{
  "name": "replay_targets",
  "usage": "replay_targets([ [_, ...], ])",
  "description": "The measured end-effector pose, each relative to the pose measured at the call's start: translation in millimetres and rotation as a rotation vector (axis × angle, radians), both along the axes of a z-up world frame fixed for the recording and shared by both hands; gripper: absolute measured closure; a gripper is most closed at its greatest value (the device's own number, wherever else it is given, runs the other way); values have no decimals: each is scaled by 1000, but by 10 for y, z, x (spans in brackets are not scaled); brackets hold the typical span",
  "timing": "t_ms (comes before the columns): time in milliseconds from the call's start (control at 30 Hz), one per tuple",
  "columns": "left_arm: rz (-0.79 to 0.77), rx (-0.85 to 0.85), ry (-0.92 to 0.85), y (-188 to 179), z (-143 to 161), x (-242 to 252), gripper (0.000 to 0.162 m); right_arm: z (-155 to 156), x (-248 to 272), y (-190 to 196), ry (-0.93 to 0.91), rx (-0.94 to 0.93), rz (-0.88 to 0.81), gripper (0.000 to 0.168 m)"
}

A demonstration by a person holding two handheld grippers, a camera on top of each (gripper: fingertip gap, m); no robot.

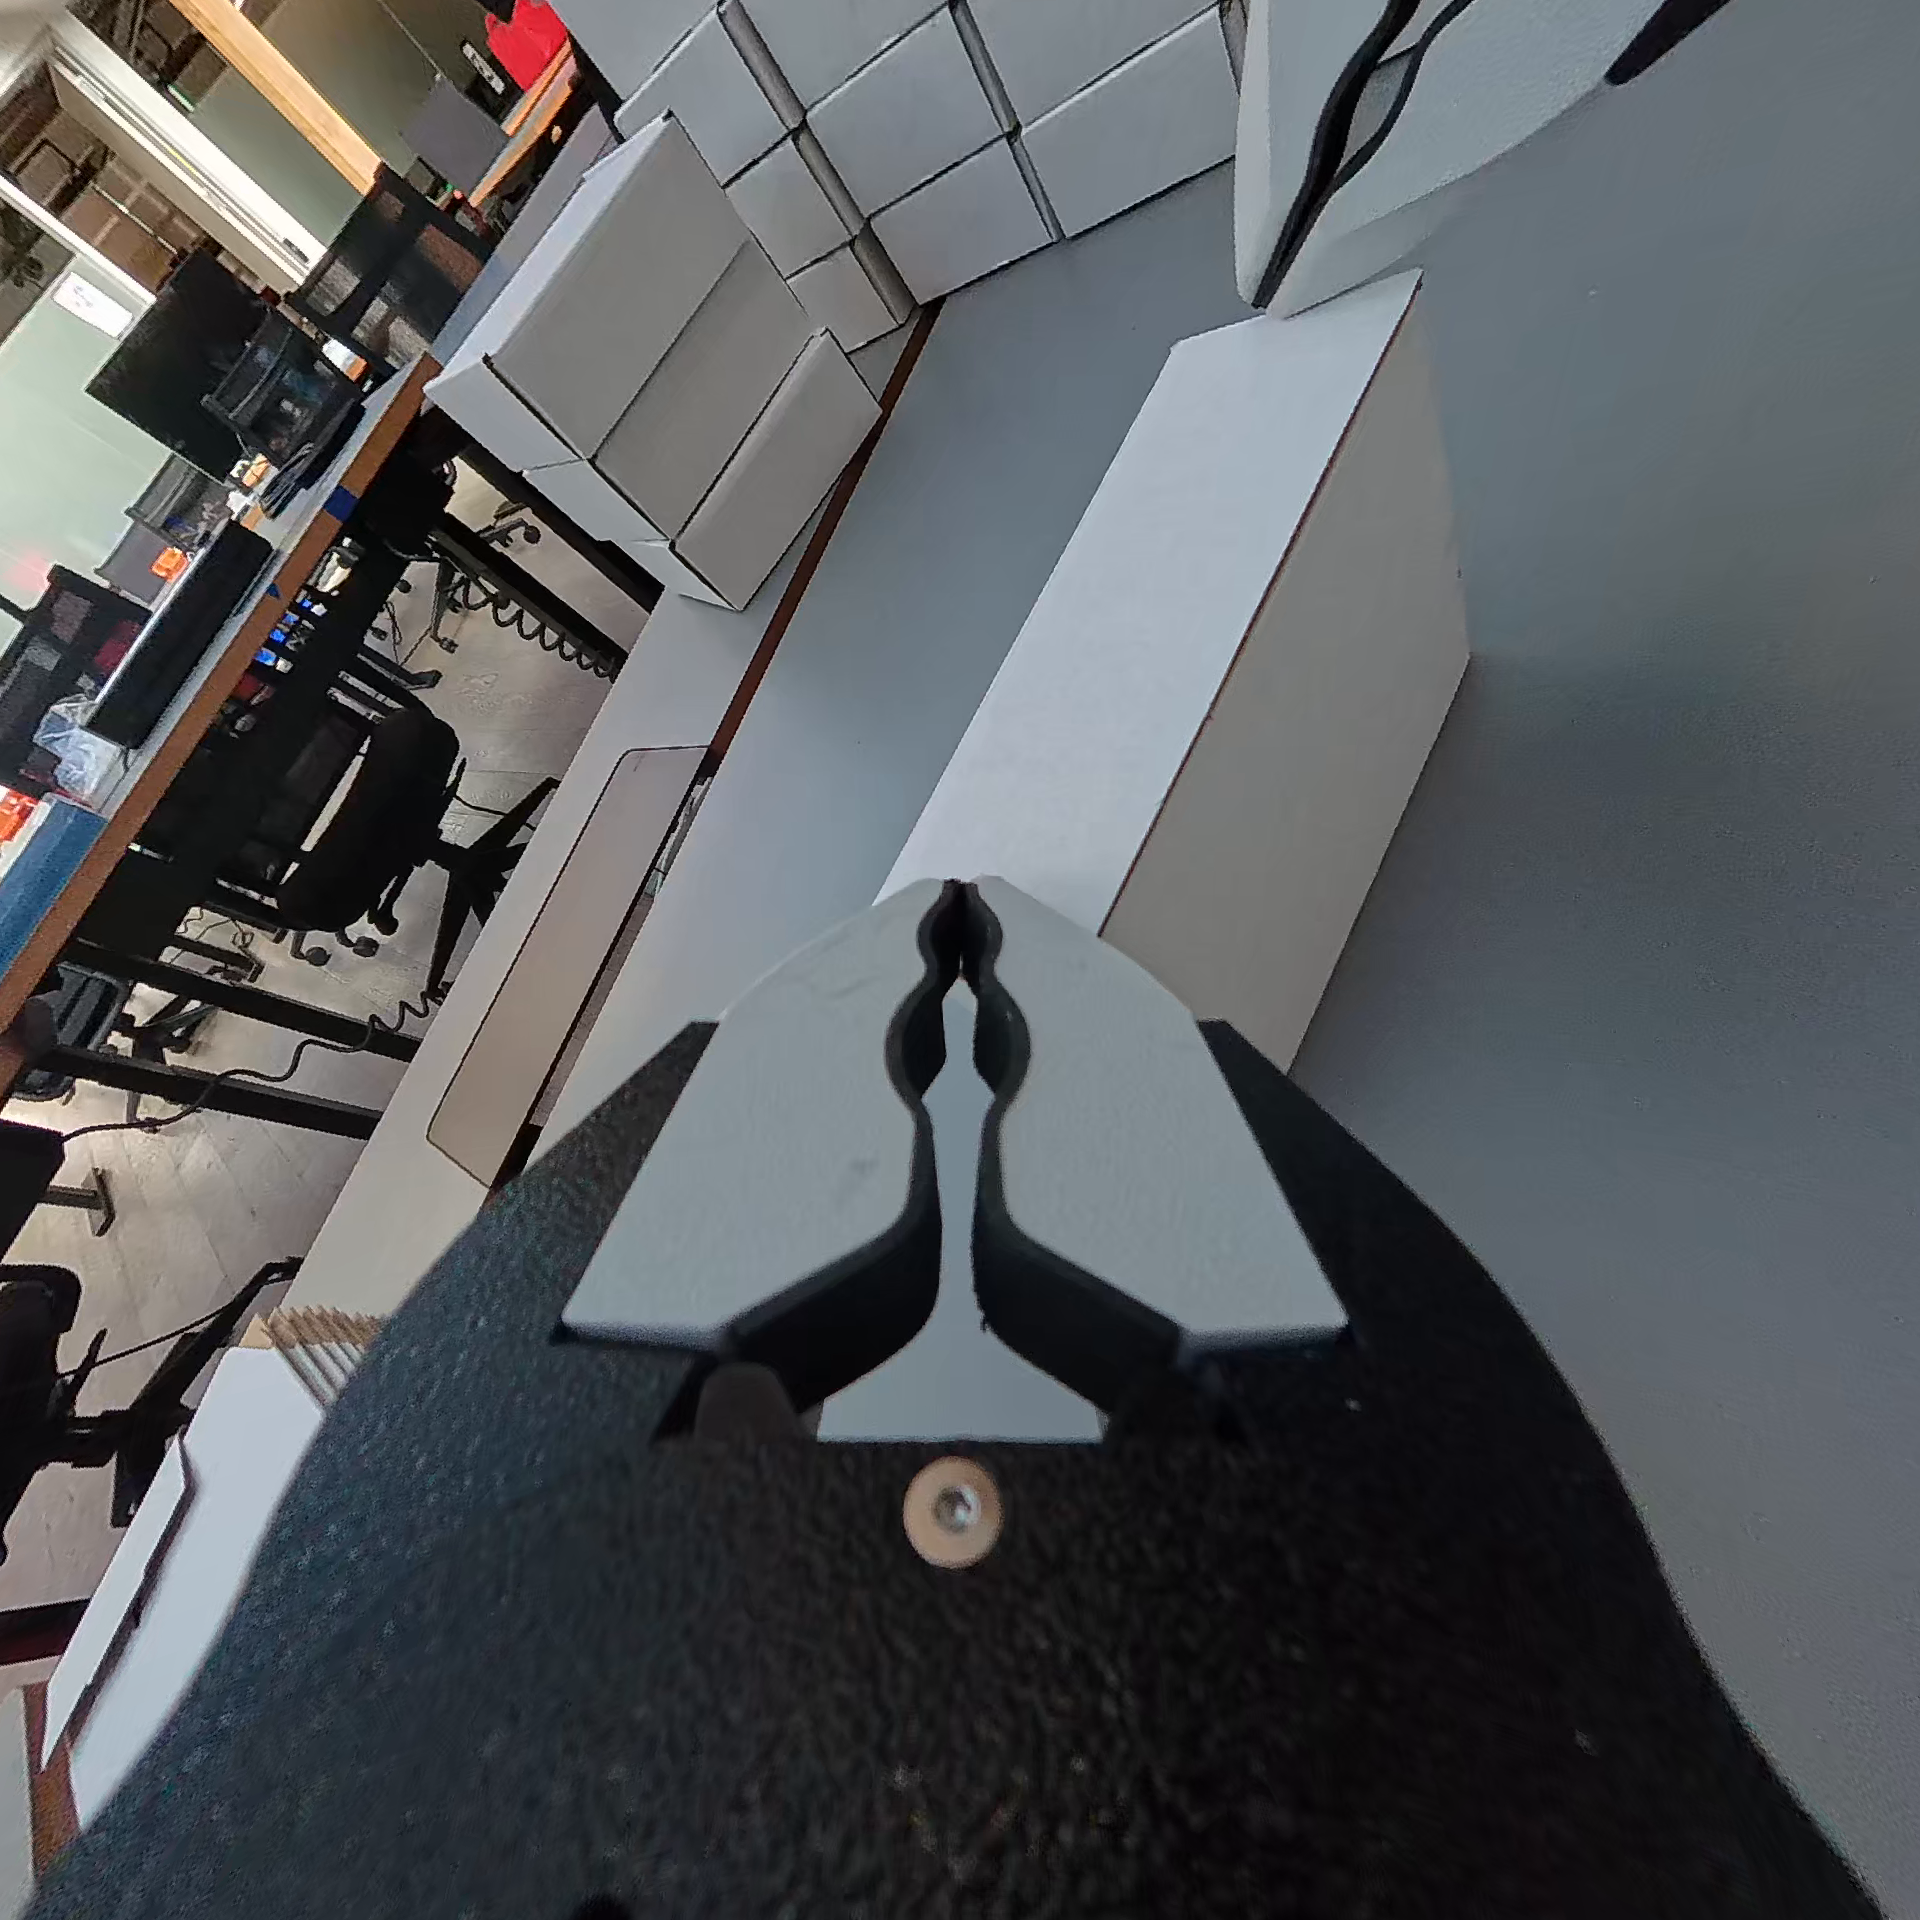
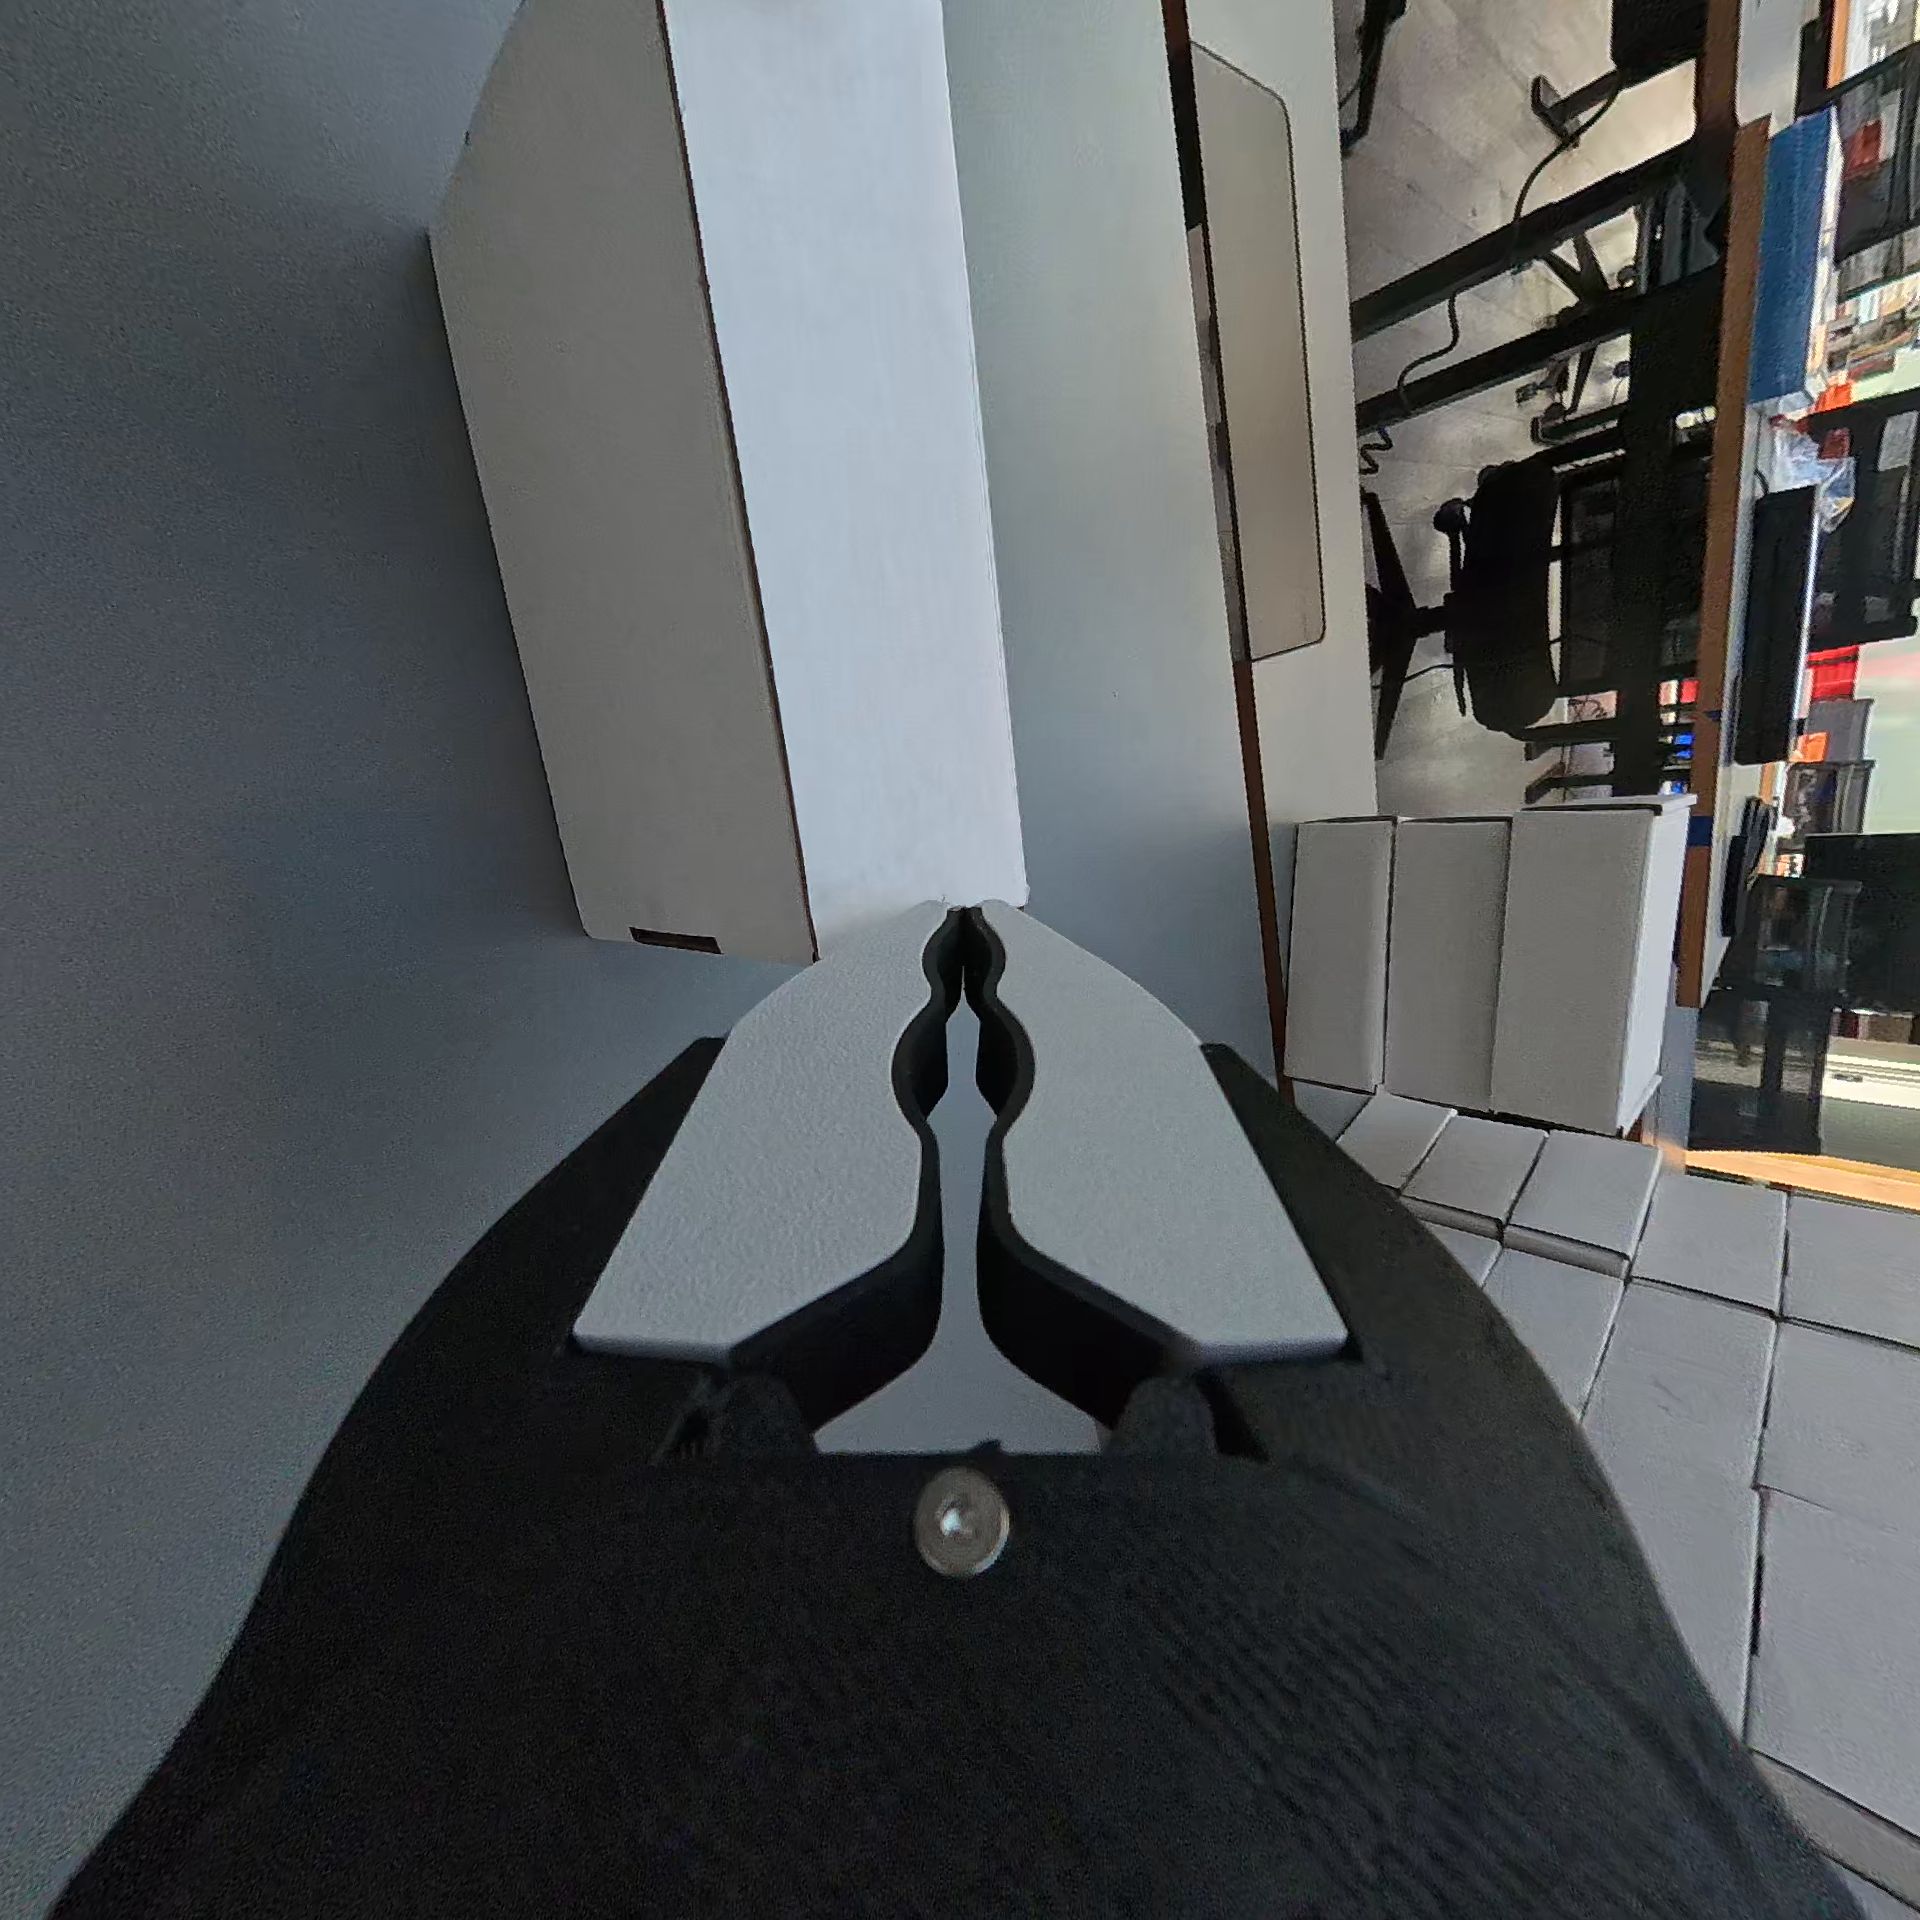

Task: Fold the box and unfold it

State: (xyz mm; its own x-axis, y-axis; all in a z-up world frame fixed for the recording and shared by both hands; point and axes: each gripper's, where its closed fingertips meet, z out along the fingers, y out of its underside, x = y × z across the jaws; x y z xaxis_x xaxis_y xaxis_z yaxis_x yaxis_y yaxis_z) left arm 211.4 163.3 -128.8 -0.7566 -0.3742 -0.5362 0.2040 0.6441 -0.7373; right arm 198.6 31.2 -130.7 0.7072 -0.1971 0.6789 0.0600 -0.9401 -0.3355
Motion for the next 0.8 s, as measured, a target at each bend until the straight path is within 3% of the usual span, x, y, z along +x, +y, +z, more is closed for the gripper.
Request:
replay_targets([
  [100, 23, -22, 17, 3, -5, -1, 162, 1, 0, -1, -31, -25, -11, 168],
  [367, 139, -148, 75, 11, 6, 12, 162, 5, 2, 0, 154, 145, 10, 168],
  [400, 162, -183, 85, 15, 6, 9, 162, 15, -21, -3, 210, 172, 8, 165],
  [433, 182, -208, 85, 20, 9, 2, 162, 79, -18, 7, 245, 223, -1, 148],
  [567, 214, -264, -5, 62, 108, -62, 162, 385, -113, 252, 437, 395, 93, 114],
  [700, 287, -572, -118, 336, 657, -209, 145, 252, -116, 467, 594, 199, 148, 96],
  [800, 440, -625, -238, 792, 851, -291, 123, 79, -111, 623, 669, 60, 162, 96],
])
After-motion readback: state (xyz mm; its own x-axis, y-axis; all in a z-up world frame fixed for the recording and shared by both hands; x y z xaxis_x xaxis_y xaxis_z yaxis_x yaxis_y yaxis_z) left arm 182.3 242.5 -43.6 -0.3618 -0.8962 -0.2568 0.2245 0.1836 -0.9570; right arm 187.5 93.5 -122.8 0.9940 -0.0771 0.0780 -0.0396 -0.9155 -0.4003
